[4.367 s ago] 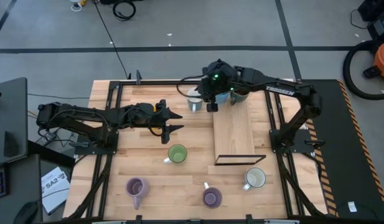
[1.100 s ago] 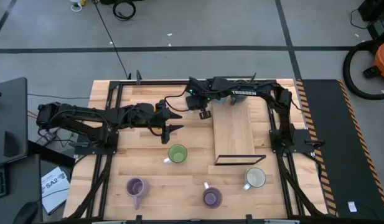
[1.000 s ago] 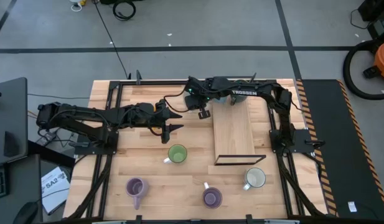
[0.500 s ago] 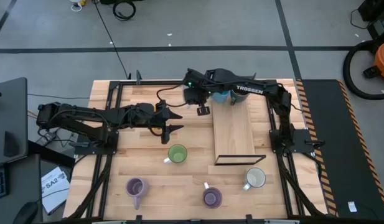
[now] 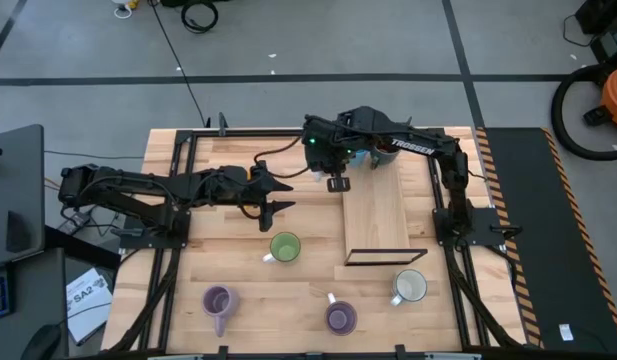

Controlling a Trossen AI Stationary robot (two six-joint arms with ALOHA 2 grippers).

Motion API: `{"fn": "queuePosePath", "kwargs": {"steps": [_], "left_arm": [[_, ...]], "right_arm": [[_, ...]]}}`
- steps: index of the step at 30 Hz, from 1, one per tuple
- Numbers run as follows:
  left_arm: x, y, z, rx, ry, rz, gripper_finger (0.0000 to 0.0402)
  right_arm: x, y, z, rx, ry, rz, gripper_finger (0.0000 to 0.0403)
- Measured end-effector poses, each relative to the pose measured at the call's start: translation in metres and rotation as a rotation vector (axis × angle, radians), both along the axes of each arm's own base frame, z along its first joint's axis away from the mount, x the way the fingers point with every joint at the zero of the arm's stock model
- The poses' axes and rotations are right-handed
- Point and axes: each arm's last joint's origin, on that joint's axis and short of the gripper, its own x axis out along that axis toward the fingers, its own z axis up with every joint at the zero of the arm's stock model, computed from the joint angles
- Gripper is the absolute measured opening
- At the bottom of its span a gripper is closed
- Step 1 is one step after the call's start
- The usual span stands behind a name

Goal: Place coffee mugs
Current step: Put the blue mug on the shelf

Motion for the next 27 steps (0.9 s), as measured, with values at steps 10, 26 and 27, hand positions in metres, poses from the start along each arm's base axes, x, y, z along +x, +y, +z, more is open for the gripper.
{"fn": "queuePosePath", "kwargs": {"steps": [10, 26, 27], "left_arm": [[0.0, 0.0, 0.0, 0.001, 0.002, 0.0, 0.0201], [0.0, 0.0, -0.001, 0.008, 0.008, -0.002, 0.0201], [0.0, 0.0, -0.001, 0.008, 0.008, -0.002, 0.0201]], "right_arm": [[-0.015, 0.026, 0.01, 0.06, 0.037, -0.038, 0.0034], [-0.103, 0.064, 0.012, 0.099, -0.001, -0.248, 0.0034], [-0.11, 0.066, 0.008, 0.099, -0.013, -0.269, 0.0034]]}}
